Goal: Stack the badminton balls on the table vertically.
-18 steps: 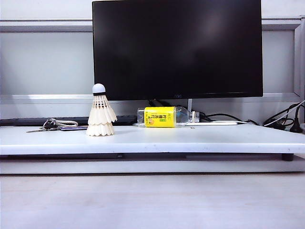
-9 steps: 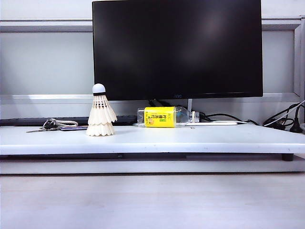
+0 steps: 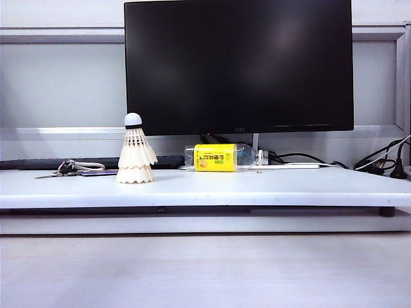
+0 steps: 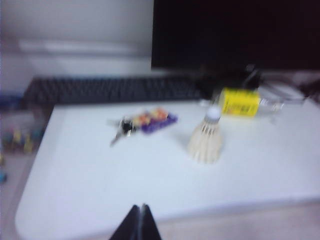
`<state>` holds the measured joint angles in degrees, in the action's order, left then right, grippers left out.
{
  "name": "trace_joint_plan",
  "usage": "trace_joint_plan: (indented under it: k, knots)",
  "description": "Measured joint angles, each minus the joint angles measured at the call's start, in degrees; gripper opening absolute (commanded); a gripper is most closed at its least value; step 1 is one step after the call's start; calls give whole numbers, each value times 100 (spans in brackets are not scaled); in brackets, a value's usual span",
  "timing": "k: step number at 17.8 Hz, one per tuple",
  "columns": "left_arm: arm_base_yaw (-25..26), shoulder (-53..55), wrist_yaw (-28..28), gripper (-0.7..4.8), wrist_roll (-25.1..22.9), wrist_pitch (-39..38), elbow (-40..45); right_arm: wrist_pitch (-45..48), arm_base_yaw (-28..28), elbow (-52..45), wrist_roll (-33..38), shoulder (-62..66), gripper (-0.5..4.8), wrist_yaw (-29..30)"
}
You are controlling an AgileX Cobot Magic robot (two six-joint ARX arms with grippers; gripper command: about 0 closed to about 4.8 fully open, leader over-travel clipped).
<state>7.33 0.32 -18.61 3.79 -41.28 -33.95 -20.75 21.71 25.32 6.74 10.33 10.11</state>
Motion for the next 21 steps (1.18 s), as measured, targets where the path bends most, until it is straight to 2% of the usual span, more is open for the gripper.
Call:
trace_joint_plan:
  k: [2, 4, 6, 8, 13, 15, 21]
  knots:
    - [0, 0, -74, 17, 7, 9, 4, 70, 0, -247, 144, -166, -6, -13]
    - [0, 0, -85, 17, 13, 77, 44, 125, 0, -599, 229, -446, -6, -332]
    - [0, 0, -116, 17, 389, 361, 258, 214, 0, -929, 498, -920, -6, -1202]
    - [2, 0, -192, 17, 616, 651, 503, 334, 0, -1115, 525, -1010, -6, -1362]
    - [2, 0, -221, 17, 905, 1596, 1211, 459, 2, -1502, 527, -1010, -6, -1445]
    - [0, -2, -210, 17, 938, 2142, 1810, 741, 2, -1851, 527, -1010, -6, -1464]
    - [0, -4, -188, 17, 1134, 2660, 2570, 896, 2, -2188, 525, -1012, -6, -1003]
